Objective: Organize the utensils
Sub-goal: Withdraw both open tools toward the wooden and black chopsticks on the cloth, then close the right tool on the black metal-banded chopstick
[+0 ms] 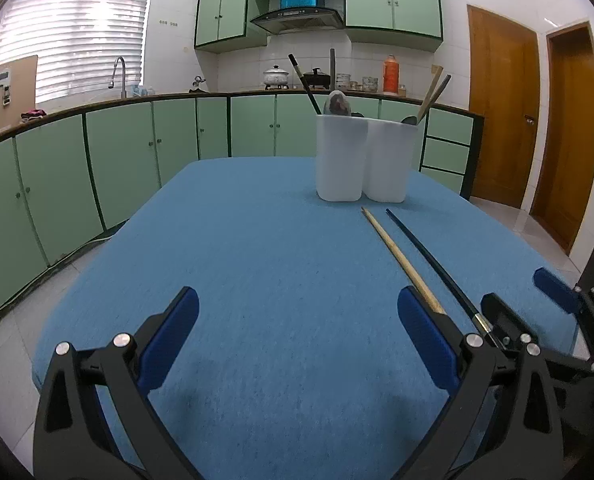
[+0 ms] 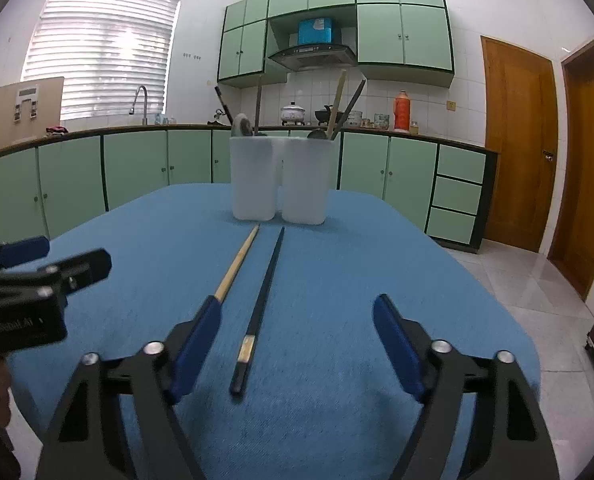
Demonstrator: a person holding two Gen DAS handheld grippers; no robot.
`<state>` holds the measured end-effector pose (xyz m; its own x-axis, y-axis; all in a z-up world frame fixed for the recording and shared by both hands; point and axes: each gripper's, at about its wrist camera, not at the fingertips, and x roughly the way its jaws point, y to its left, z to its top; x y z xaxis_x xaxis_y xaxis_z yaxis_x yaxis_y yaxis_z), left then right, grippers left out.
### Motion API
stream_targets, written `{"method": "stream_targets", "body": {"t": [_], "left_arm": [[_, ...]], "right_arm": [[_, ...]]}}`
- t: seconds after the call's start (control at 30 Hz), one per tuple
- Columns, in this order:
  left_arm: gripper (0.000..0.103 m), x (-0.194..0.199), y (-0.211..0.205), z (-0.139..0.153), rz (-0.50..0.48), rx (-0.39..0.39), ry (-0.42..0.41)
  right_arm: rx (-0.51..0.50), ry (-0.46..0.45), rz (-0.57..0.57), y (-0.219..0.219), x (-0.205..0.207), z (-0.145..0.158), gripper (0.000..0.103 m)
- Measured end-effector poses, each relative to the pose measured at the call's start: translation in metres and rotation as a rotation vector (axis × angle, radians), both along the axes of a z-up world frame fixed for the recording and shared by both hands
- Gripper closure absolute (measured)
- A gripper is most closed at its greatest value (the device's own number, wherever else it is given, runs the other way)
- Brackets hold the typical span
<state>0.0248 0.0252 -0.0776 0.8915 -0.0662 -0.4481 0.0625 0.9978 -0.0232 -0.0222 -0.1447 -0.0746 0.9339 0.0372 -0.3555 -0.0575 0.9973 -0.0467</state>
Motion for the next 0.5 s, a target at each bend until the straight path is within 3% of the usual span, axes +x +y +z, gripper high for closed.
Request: {"method": "stream_targets", "body": {"t": [0.13, 0.5], "left_arm": [[0.006, -0.004, 0.000, -0.002, 0.003, 0.005, -0.002], [0.006, -0.006, -0.001, -0.004, 0.004, 0.006, 0.000]], "right_arm": [[0.003, 0.030, 0.002, 0.005, 0.001, -0.012, 0.049], [0.020, -0.002, 0.001, 0.012, -0.010, -0.020, 0.068]]}}
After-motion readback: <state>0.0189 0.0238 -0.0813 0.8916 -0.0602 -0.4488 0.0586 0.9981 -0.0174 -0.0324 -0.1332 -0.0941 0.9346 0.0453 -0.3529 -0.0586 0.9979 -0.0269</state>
